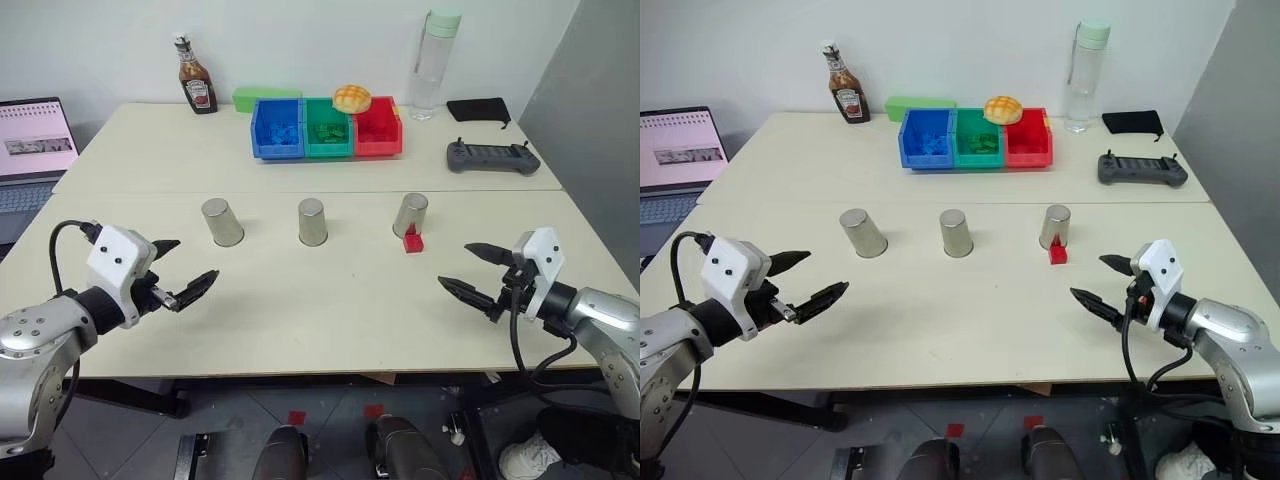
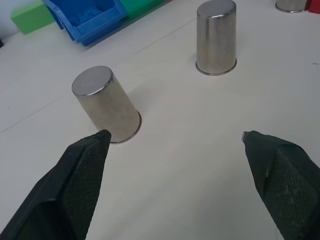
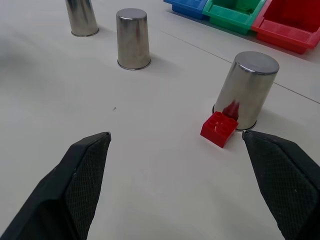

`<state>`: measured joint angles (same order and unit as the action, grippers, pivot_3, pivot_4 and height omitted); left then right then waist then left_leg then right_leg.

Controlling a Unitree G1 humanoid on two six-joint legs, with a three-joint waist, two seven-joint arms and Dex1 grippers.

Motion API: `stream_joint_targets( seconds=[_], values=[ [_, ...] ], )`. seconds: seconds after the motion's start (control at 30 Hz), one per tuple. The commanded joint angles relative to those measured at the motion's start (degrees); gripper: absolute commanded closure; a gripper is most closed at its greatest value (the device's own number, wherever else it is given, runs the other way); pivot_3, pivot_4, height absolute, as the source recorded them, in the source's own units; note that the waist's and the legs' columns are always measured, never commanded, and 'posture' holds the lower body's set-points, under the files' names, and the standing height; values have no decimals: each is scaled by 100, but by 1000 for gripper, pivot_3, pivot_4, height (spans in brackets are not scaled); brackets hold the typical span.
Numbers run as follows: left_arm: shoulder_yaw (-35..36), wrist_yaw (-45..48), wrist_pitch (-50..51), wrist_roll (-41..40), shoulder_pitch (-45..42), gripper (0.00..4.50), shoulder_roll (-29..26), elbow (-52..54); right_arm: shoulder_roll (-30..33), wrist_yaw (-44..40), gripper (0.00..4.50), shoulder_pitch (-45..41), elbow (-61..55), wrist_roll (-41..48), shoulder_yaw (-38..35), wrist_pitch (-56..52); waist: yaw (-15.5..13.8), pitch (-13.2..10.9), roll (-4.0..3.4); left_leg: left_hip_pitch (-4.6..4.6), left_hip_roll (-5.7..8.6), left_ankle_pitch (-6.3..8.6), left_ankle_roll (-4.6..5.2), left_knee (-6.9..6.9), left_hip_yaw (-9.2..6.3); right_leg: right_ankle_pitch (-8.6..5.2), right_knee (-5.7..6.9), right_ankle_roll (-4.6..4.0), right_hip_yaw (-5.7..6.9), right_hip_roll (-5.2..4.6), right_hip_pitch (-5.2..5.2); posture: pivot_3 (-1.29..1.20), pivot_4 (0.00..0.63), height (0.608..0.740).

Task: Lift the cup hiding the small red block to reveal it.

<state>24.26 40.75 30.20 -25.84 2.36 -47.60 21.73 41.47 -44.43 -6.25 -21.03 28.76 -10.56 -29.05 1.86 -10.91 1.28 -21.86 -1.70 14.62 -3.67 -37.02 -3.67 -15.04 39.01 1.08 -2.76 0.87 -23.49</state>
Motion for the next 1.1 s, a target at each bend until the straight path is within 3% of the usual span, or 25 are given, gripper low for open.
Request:
stream_joint_targets(
  seconds=[0.03,0.5,1.1],
  values=[
    [165,-9,-126,-69,-23,0,65,176,-21,25,19,-128,-148,50,-70,61,1,0,0,0,0,0,0,0,0,0,0,0,0,0,0,0,150,740],
    [301,-210,427,-118,63,0,25,443,16,-151,19,-166,-69,110,-63,48,0,0,0,0,0,0,0,0,-1,0,0,0,0,0,0,0,150,740],
    [488,147,275,-303,197,0,37,457,118,-688,19,-225,162,119,-79,242,1,0,0,1,0,0,0,1,-1,0,0,0,1,0,0,0,150,740]
  ],
)
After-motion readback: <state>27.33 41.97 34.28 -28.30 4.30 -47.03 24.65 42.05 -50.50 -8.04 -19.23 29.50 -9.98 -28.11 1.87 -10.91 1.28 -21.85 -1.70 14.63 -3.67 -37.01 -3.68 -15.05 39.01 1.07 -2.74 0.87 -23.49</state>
